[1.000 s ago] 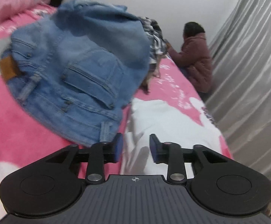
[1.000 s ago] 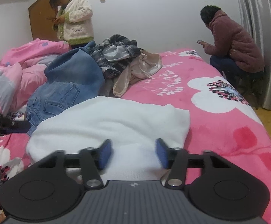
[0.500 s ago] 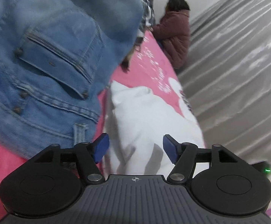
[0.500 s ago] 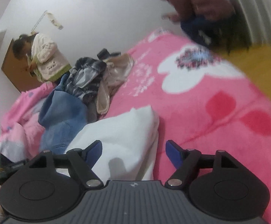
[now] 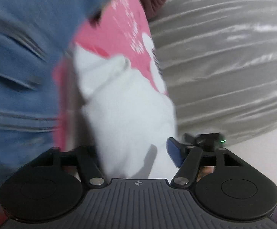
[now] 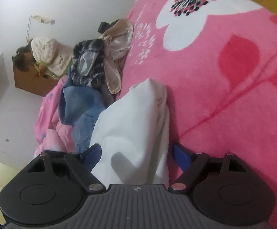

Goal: Fold clothes
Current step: 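Grasp the sweatshirt bundle with the left gripper while the right gripper grasps beside it, then lift the folded sweatshirt with both grippers and carry it to the other bed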

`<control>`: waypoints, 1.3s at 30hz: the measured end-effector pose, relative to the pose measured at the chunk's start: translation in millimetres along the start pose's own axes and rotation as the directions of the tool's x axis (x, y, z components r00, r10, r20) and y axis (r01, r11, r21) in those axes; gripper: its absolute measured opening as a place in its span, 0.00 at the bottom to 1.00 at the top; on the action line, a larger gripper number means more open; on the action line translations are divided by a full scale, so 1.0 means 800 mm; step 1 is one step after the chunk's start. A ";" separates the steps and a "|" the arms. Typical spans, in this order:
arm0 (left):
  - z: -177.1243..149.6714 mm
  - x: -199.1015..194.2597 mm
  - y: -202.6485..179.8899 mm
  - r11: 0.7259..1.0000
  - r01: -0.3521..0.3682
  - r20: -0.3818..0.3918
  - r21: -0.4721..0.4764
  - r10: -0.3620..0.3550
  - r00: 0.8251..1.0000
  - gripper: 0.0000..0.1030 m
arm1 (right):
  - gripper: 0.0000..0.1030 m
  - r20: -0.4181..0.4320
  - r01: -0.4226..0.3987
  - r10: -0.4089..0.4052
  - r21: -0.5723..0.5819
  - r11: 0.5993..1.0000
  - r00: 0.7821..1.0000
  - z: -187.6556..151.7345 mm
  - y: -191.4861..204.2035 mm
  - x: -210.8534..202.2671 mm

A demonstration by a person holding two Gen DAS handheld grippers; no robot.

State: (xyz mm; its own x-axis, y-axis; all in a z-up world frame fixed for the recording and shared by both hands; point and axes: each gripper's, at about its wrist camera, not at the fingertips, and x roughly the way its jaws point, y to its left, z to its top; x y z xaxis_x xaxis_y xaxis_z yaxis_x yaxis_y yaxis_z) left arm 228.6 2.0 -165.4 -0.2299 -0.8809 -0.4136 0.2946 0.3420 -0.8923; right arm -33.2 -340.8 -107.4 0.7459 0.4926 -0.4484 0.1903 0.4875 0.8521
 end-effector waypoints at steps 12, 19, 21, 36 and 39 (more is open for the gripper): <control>-0.006 0.029 -0.058 0.985 -0.116 0.067 0.127 0.108 0.992 0.31 | 0.58 -0.025 0.093 -0.093 0.008 0.996 0.995 0.010 0.028 0.035; -0.013 -0.016 -0.109 0.984 -0.114 0.150 0.133 0.094 0.984 0.29 | 0.49 -0.031 0.085 -0.090 -0.130 0.988 0.995 0.021 0.082 0.024; -0.021 -0.037 -0.136 0.980 -0.122 0.197 0.159 0.089 0.976 0.29 | 0.49 -0.029 0.046 -0.052 -0.179 0.983 0.998 0.027 0.105 0.015; -0.135 -0.182 -0.306 0.894 -0.214 0.529 0.394 -0.030 0.848 0.28 | 0.49 0.085 -0.043 0.107 -0.550 0.834 0.991 0.000 0.331 -0.064; -0.152 -0.220 -0.337 0.884 -0.234 0.578 0.405 -0.049 0.815 0.28 | 0.49 0.074 -0.074 0.147 -0.603 0.794 0.986 -0.006 0.376 -0.074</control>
State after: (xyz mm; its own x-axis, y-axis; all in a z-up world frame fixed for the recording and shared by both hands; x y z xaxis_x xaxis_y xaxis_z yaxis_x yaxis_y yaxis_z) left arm 76.6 104.9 126.1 0.3343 -0.9234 -0.1887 0.6903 0.3762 -0.6181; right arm -23.1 -220.1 173.9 0.8110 0.5044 -0.2966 -0.2886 0.7857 0.5472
